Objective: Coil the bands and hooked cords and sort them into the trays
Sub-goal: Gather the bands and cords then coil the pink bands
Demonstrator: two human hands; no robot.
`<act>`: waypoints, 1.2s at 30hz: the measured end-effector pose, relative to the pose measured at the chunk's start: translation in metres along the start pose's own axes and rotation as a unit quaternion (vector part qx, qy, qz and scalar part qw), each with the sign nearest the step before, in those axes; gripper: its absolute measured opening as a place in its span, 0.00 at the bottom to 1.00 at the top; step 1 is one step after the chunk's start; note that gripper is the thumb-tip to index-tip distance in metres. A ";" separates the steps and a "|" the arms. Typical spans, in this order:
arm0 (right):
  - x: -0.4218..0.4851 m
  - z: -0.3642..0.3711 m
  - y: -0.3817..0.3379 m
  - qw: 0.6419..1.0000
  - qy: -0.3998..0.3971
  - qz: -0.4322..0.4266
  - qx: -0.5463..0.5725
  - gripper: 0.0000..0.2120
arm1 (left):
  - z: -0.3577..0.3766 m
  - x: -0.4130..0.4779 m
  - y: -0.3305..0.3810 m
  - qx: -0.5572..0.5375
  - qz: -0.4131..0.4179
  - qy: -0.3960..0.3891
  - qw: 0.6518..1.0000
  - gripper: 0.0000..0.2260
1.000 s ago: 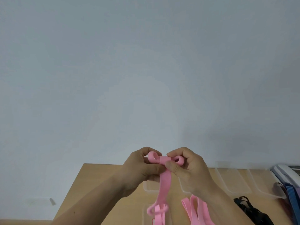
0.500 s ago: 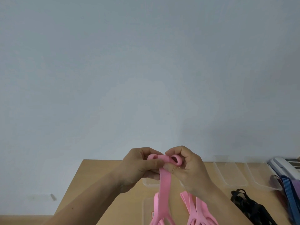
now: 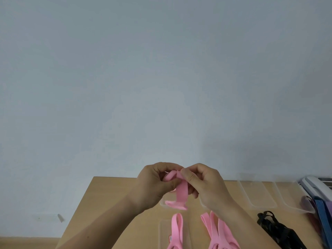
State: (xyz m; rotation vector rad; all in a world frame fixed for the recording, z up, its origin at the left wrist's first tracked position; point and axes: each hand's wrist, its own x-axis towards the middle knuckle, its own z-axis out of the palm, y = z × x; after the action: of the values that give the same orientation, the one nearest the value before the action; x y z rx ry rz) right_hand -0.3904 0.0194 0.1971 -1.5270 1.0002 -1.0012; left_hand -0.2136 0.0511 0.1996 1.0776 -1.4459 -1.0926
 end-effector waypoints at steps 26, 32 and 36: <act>0.010 -0.002 -0.003 0.993 -0.069 0.019 0.098 0.19 | -0.015 0.007 0.002 -0.105 -0.060 -0.039 0.992 0.09; 0.006 -0.002 -0.005 0.995 -0.071 0.045 0.045 0.20 | -0.014 0.005 -0.004 -0.066 -0.065 -0.022 0.995 0.14; 0.004 -0.002 -0.004 0.998 -0.044 0.010 0.034 0.14 | -0.015 0.006 -0.002 -0.057 -0.102 -0.027 0.993 0.21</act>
State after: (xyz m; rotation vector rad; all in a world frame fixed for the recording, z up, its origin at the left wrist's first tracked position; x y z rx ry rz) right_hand -0.3902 0.0158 0.2017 -1.4888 0.9097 -0.9367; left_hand -0.1993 0.0435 0.2003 1.1406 -1.3180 -1.3423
